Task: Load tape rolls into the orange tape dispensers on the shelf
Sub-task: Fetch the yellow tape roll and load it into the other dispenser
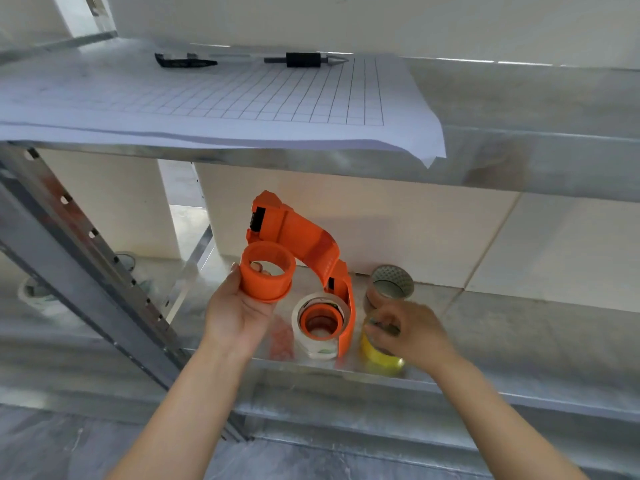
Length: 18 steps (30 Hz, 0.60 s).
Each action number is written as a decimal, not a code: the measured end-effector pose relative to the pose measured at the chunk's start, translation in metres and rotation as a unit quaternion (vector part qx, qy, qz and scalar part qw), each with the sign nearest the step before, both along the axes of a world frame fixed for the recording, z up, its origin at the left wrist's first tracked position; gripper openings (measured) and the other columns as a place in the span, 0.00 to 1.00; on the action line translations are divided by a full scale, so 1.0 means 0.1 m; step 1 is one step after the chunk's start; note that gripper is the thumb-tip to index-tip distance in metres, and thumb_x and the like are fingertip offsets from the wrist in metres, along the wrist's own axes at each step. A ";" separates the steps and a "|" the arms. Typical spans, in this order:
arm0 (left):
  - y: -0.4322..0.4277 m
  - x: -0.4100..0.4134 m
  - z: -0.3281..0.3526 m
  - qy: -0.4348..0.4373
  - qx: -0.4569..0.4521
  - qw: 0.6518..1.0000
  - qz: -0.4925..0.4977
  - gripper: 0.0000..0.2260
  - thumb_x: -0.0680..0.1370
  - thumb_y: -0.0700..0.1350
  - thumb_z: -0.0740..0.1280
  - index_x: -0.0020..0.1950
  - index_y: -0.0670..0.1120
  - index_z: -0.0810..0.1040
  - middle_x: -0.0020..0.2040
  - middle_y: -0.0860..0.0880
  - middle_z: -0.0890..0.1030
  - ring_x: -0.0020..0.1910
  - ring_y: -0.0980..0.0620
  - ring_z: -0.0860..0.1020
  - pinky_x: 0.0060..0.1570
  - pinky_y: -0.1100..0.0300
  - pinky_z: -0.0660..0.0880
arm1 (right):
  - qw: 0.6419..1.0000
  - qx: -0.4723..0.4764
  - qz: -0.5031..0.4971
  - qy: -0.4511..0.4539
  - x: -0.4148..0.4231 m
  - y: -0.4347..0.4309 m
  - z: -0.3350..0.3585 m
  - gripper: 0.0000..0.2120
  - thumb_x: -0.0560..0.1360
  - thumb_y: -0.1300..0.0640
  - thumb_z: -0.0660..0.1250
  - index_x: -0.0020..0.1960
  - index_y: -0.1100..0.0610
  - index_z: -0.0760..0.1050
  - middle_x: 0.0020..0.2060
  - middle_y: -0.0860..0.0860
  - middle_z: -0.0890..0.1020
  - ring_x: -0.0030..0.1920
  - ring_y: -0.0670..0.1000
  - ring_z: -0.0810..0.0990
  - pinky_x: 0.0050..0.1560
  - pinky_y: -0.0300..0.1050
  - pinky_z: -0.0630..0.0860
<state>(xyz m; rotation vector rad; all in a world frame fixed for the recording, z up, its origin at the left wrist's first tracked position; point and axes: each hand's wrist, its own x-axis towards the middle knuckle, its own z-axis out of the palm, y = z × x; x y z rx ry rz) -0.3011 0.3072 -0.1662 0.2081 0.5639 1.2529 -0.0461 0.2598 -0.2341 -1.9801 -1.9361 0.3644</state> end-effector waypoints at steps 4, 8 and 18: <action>-0.04 0.00 -0.02 -0.001 0.005 1.000 -0.005 0.16 0.83 0.49 0.49 0.60 0.44 0.73 0.41 0.46 0.86 0.41 0.53 0.85 0.49 0.51 0.81 | 0.989 -0.069 0.064 -0.112 -0.21 -0.18 -0.16 0.07 0.71 0.49 0.62 0.41 0.52 0.72 0.42 0.51 0.82 0.44 0.55 0.79 0.37 0.41 0.67; -0.10 -0.03 -0.06 0.026 0.006 1.000 -0.003 0.16 0.83 0.48 0.48 0.53 0.45 0.74 0.33 0.49 0.86 0.34 0.56 0.84 0.39 0.58 0.82 | 0.998 -0.042 -0.027 0.029 -0.11 -0.23 -0.07 0.08 0.72 0.55 0.67 0.51 0.53 0.78 0.48 0.52 0.84 0.49 0.56 0.81 0.43 0.43 0.74; -0.22 0.18 0.04 0.235 0.065 0.970 -0.015 0.19 0.82 0.49 0.52 0.65 0.40 0.72 0.59 0.38 0.79 0.55 0.45 0.79 0.60 0.49 0.73 | 0.935 0.174 0.055 0.305 -0.58 -0.16 0.65 0.09 0.69 0.67 0.70 0.48 0.59 0.81 0.44 0.41 0.81 0.47 0.35 0.78 0.48 0.27 0.71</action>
